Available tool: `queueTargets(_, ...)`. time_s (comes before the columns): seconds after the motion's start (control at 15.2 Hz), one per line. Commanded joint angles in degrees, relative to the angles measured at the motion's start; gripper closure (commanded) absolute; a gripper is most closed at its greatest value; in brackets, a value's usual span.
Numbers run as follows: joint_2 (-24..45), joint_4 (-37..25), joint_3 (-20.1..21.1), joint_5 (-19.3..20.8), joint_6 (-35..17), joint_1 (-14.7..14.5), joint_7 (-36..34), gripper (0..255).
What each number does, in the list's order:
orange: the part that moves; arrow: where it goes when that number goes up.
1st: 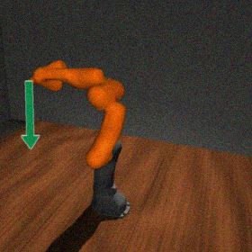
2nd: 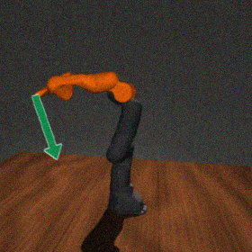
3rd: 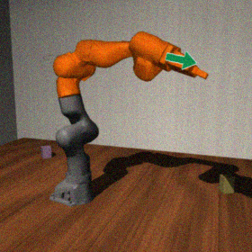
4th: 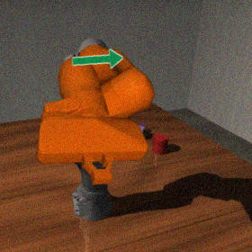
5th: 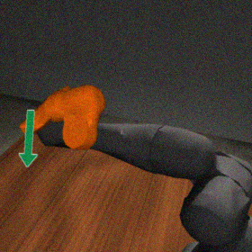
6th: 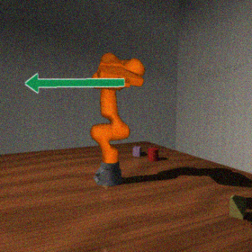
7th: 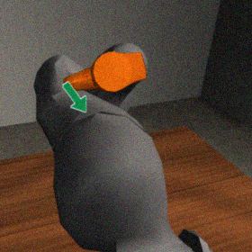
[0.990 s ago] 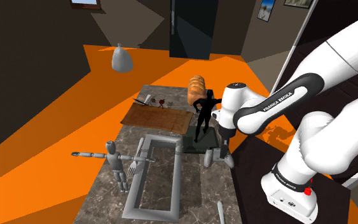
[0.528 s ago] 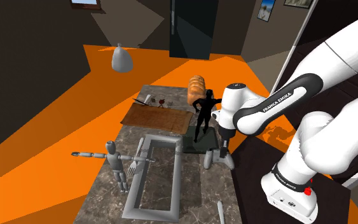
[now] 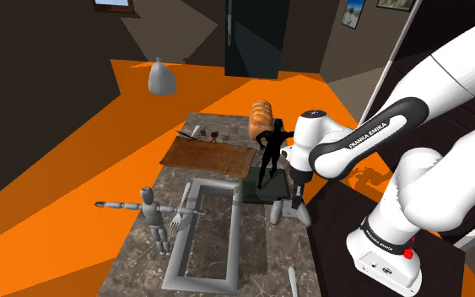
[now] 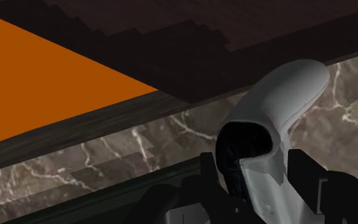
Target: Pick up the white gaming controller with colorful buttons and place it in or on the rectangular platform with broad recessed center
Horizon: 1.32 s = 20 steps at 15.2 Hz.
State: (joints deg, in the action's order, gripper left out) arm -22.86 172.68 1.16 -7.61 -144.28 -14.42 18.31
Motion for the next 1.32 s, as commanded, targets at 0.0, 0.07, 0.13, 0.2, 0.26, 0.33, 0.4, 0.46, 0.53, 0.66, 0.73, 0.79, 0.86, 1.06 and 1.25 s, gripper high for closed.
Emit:
queueTargets(0.0, 0.0, 0.1, 0.0, 0.0, -0.1, 0.0, 0.0, 255)
queueTargets(0.07, -1.2, -0.1, 0.1, 0.2, 1.3, 0.1, -0.2, 255)
queueTargets(0.13, -2.4, -0.3, 0.1, 0.4, 2.6, 0.2, -0.4, 255)
queueTargets(0.2, -3.5, -0.4, 0.1, 0.5, 3.9, 0.3, -0.5, 255)
queueTargets(0.26, -4.6, -0.6, 0.2, 0.7, 5.3, 0.4, -0.6, 255)
queueTargets(0.33, -5.7, -0.9, 0.2, 0.8, 6.6, 0.5, -0.8, 255)
queueTargets(0.4, -6.8, -1.1, 0.2, 0.9, 7.9, 0.6, -0.9, 255)
queueTargets(0.46, -7.8, -1.4, 0.2, 1.0, 9.2, 0.7, -1.0, 255)
queueTargets(0.53, -8.8, -1.7, 0.2, 1.2, 10.4, 0.7, -1.1, 255)
queueTargets(0.66, -10.6, -2.3, 0.2, 1.4, 12.9, 0.9, -1.3, 255)
queueTargets(0.73, -11.5, -2.7, 0.2, 1.5, 14.1, 0.9, -1.4, 255)
queueTargets(0.79, -12.3, -3.0, 0.2, 1.6, 15.3, 1.0, -1.5, 255)
queueTargets(0.86, -13.1, -3.4, 0.2, 1.7, 16.5, 1.0, -1.6, 255)
queueTargets(1.06, -15.4, -4.6, 0.2, 1.9, 20.0, 1.1, -1.8, 255)
queueTargets(1.25, -17.3, -6.0, 0.2, 2.1, 23.3, 1.2, -2.1, 255)
